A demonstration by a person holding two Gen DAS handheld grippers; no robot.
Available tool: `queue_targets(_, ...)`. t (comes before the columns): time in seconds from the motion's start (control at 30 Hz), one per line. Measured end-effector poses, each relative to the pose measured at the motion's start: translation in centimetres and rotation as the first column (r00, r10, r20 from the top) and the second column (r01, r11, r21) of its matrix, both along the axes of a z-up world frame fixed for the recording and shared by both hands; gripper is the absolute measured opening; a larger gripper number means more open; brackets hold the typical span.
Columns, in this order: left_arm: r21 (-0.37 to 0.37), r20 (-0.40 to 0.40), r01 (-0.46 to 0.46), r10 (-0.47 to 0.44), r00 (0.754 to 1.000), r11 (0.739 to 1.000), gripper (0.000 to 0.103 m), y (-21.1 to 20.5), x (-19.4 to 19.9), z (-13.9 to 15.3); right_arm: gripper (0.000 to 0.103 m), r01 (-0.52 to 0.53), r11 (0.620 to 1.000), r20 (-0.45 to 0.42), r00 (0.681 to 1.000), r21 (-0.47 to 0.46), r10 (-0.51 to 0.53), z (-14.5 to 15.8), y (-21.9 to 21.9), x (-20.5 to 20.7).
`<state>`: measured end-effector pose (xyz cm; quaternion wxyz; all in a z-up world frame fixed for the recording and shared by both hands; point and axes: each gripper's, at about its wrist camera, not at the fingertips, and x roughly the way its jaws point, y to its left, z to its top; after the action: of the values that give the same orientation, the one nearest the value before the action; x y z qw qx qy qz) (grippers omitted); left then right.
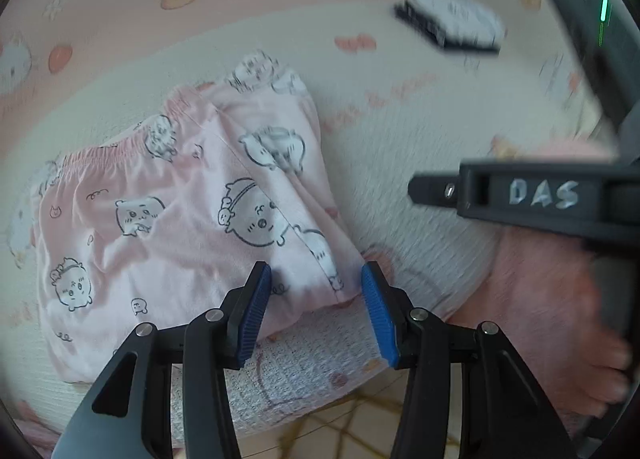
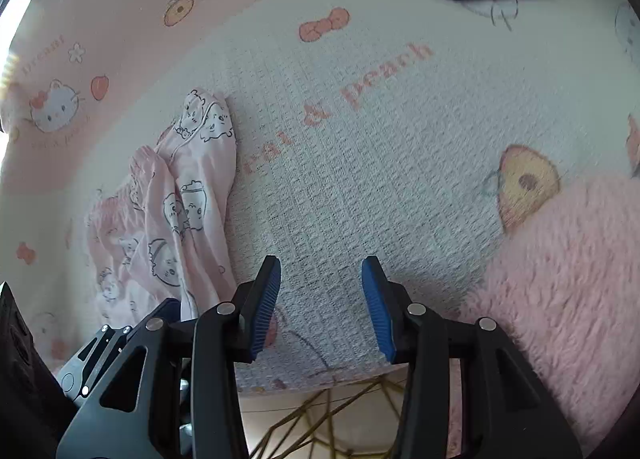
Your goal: Fold clothes
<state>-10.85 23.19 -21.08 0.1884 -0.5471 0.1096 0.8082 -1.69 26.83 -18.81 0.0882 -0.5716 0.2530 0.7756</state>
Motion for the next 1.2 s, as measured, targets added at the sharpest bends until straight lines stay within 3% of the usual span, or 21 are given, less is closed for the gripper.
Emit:
queue_targets(0.07, -0.054, -0.019, -0.007, 0.006, 1.0, 0.999, 0.046, 0.8, -0.1, -0.5, 0.043, -0.008, 1.0, -0.007, 1.0, -0.01, 0.008, -0.1, -0.3, -0.1)
queue_targets(0.1, -0.075, -0.032, -0.023, 0.02, 0.999, 0.997, 0.04, 1.0, -0.3, -0.6, 0.043, -0.01, 1.0, -0.009, 1.0, -0.012, 0.01, -0.1, -0.3, -0.1)
queue_targets(0.13, -0.087, -0.043, -0.045, 0.041, 0.998, 0.995, 0.021, 0.9, -0.5, -0.6, 0.043, -0.011, 1.0, -0.009, 1.0, -0.012, 0.011, -0.2, -0.3, -0.1)
queue_targets(0.17, -0.067, -0.04, -0.066, 0.064, 0.997, 0.996, 0.012, 0.4, -0.7, -0.3, 0.043, -0.009, 1.0, -0.007, 1.0, -0.009, 0.009, -0.3, -0.1, -0.1)
queue_targets(0.27, 0.126, 0.026, -0.174, 0.172, 0.985, 0.977, 0.009, -3.5, -1.4, 1.0, 0.043, 0.005, 1.0, -0.005, 1.0, -0.021, -0.006, -0.5, 0.7, 0.0)
queue_targets(0.37, 0.299, 0.095, -0.288, 0.272, 0.958, 0.91, 0.009, -7.9, -1.9, 2.5, 0.043, -0.021, 0.999, 0.009, 1.0, -0.034, 0.021, -0.9, 0.4, -0.6)
queue_targets(0.47, 0.423, 0.137, -0.377, 0.353, 0.926, 0.824, 0.009, -12.8, -1.6, 4.1, 0.044, -0.085, 0.996, 0.001, 0.996, -0.037, 0.085, -0.6, -1.2, -2.4)
queue_targets(0.57, 0.514, 0.197, -0.473, 0.438, 0.877, 0.715, 0.009, -18.0, -0.8, 4.6, 0.044, -0.19, 0.982, -0.047, 0.981, -0.006, 0.189, 0.4, -4.0, -4.9)
queue_targets(0.6, 0.521, 0.213, -0.494, 0.454, 0.865, 0.696, 0.009, -19.3, -0.6, 4.4, 0.044, -0.242, 0.97, -0.068, 0.968, 0.023, 0.243, 0.7, -5.5, -6.1)
queue_targets(0.7, 0.501, 0.248, -0.538, 0.482, 0.84, 0.678, 0.009, -22.3, 0.0, 3.3, 0.046, -0.39, 0.917, -0.096, 0.913, 0.083, 0.397, 0.9, -10.3, -9.5)
queue_targets(0.77, 0.485, 0.266, -0.562, 0.499, 0.825, 0.67, 0.009, -24.0, 0.4, 2.6, 0.046, -0.436, 0.892, -0.087, 0.89, 0.12, 0.447, 1.4, -11.5, -11.9)
queue_targets(1.0, 0.438, 0.355, -0.618, 0.506, 0.786, 0.653, 0.009, -26.6, 1.6, -0.6, 0.046, -0.459, 0.859, -0.192, 0.843, 0.228, 0.502, 4.4, -15.0, -15.4)
queue_targets(1.07, 0.414, 0.375, -0.642, 0.522, 0.766, 0.645, 0.024, -27.4, 1.8, -1.2, 0.048, -0.476, 0.84, -0.213, 0.82, 0.259, 0.531, 3.8, -18.2, -16.6)
queue_targets(1.1, 0.413, 0.367, -0.648, 0.535, 0.762, 0.64, 0.031, -27.9, 1.9, -1.0, 0.057, -0.49, 0.827, -0.205, 0.81, 0.276, 0.549, 3.3, -19.5, -17.1)
queue_targets(1.2, 0.432, 0.31, -0.646, 0.568, 0.762, 0.63, 0.035, -29.3, 2.0, 0.2, 0.061, -0.568, 0.755, -0.063, 0.784, 0.327, 0.617, 0.1, -21.5, -17.4)
